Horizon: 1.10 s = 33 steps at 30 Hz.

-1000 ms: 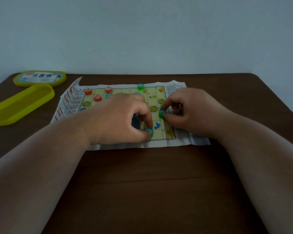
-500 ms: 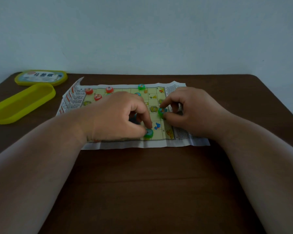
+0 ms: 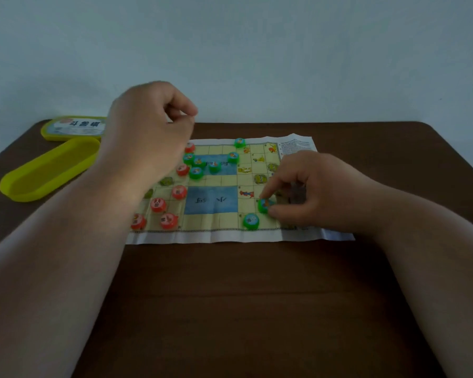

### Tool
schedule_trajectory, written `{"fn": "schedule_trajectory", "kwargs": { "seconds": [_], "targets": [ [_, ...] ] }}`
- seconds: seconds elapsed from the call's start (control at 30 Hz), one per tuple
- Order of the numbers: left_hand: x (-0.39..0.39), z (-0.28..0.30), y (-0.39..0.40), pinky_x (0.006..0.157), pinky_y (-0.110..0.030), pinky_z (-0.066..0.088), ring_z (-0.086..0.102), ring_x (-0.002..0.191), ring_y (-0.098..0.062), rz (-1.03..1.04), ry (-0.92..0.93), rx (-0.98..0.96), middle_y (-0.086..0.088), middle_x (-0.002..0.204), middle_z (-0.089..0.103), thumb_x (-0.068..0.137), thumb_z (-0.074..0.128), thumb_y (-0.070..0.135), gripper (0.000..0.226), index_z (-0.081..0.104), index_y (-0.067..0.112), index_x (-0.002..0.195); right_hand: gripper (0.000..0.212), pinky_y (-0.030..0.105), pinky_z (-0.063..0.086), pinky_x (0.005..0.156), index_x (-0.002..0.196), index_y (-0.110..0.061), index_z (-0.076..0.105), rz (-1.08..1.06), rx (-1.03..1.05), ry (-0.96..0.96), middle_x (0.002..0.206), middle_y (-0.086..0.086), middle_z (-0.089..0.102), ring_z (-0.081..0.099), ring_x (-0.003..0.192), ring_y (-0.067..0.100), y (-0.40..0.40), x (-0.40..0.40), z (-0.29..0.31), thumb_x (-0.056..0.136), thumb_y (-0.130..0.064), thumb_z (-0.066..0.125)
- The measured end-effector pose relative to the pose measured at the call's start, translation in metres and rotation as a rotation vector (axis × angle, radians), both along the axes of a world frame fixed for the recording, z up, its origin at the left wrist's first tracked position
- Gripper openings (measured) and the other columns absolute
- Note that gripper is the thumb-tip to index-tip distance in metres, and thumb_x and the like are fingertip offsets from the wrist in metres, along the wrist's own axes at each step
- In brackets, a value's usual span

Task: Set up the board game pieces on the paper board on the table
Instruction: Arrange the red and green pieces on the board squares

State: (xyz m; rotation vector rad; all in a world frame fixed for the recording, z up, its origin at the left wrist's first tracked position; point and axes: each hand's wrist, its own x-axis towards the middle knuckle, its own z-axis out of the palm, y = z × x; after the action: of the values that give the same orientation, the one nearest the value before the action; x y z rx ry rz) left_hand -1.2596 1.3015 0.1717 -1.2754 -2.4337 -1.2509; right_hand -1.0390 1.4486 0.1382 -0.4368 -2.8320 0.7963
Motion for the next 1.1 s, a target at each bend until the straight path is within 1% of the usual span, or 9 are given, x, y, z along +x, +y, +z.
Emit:
{"fn": "schedule_trajectory", "kwargs": {
  "seconds": [0.1,0.23,0.3,0.4,0.5,0.57,0.73,0.8,1.1],
  "targets": [
    [-0.007,0.002,-0.003,0.058,-0.024,0.041,0.06,0.066,-0.002,0.037,0.021,-0.179,0.013,0.075,0.068,0.089,0.066,0.018,0.016,0.077,0.029,0.087,0.024,0.016,0.05,0.066,0.106,-0.04,0.078,-0.025,-0.016,-0.029,0.087,-0.012,0.064,0.063,0.083,0.003,0.0,0.0,-0.001,0.082,-0.044,0.083],
    [-0.005,0.002,-0.004,0.072,-0.038,0.059,0.067,0.072,-0.012,0.029,0.007,-0.395,0.013,0.074,0.072,0.086,0.07,0.026,0.012,0.076,0.031,0.076,0.019,0.014,0.049,0.065,0.107,-0.036,0.075,-0.117,-0.046,0.09,0.083,-0.007,0.061,0.062,0.081,-0.002,-0.001,0.002,0.001,0.089,-0.04,0.076],
    [-0.002,0.003,-0.004,0.073,-0.037,0.059,0.066,0.075,-0.01,0.004,-0.007,-0.464,0.014,0.075,0.072,0.084,0.074,0.03,0.009,0.077,0.031,0.075,0.015,0.009,0.046,0.06,0.106,-0.034,0.074,-0.157,-0.054,0.111,0.081,-0.006,0.06,0.059,0.073,-0.008,0.0,0.001,0.001,0.091,-0.037,0.074],
    [0.003,0.004,-0.004,0.07,-0.033,0.053,0.064,0.074,-0.006,-0.027,0.004,-0.558,0.016,0.074,0.07,0.081,0.079,0.035,0.008,0.077,0.033,0.074,0.011,0.007,0.043,0.057,0.103,-0.031,0.074,-0.206,-0.025,0.151,0.076,-0.006,0.059,0.056,0.067,-0.005,0.002,0.001,0.0,0.093,-0.033,0.072],
    [0.004,0.003,-0.003,0.086,-0.042,0.056,0.064,0.081,-0.008,-0.021,0.045,-0.643,0.018,0.078,0.069,0.079,0.079,0.042,0.008,0.076,0.036,0.076,0.005,0.01,0.038,0.056,0.099,-0.031,0.074,-0.235,0.014,0.194,0.075,-0.005,0.06,0.055,0.067,-0.001,0.002,0.001,0.0,0.094,-0.031,0.072],
    [0.007,0.003,-0.003,0.095,-0.049,0.054,0.064,0.089,-0.012,-0.013,0.057,-0.682,0.018,0.084,0.068,0.079,0.079,0.045,0.009,0.076,0.037,0.081,0.007,0.015,0.039,0.058,0.099,-0.031,0.073,-0.278,0.009,0.23,0.078,-0.003,0.063,0.055,0.069,0.003,0.002,0.002,0.0,0.095,-0.033,0.068],
    [0.007,0.002,-0.002,0.1,-0.053,0.051,0.063,0.098,-0.016,-0.007,0.078,-0.708,0.02,0.091,0.063,0.079,0.08,0.048,0.015,0.075,0.039,0.089,0.012,0.017,0.042,0.05,0.097,-0.029,0.073,-0.421,-0.066,0.284,0.075,-0.004,0.067,0.052,0.054,0.0,0.009,0.001,-0.002,0.101,-0.034,0.063],
    [0.007,0.001,-0.001,0.101,-0.054,0.051,0.063,0.101,-0.019,0.003,0.088,-0.708,0.016,0.094,0.061,0.079,0.081,0.05,0.021,0.072,0.038,0.094,0.012,0.012,0.038,0.048,0.096,-0.03,0.073,-0.451,-0.067,0.284,0.073,-0.006,0.067,0.052,0.053,-0.002,0.011,0.001,-0.002,0.102,-0.033,0.063],
    [0.008,0.001,0.0,0.103,-0.056,0.049,0.063,0.1,-0.019,-0.006,0.098,-0.722,0.017,0.09,0.063,0.083,0.078,0.049,0.021,0.063,0.037,0.075,0.012,0.007,0.037,0.045,0.094,-0.029,0.072,-0.456,-0.08,0.258,0.07,-0.006,0.064,0.052,0.051,-0.005,0.011,0.0,-0.002,0.102,-0.032,0.063]
  ]
}}
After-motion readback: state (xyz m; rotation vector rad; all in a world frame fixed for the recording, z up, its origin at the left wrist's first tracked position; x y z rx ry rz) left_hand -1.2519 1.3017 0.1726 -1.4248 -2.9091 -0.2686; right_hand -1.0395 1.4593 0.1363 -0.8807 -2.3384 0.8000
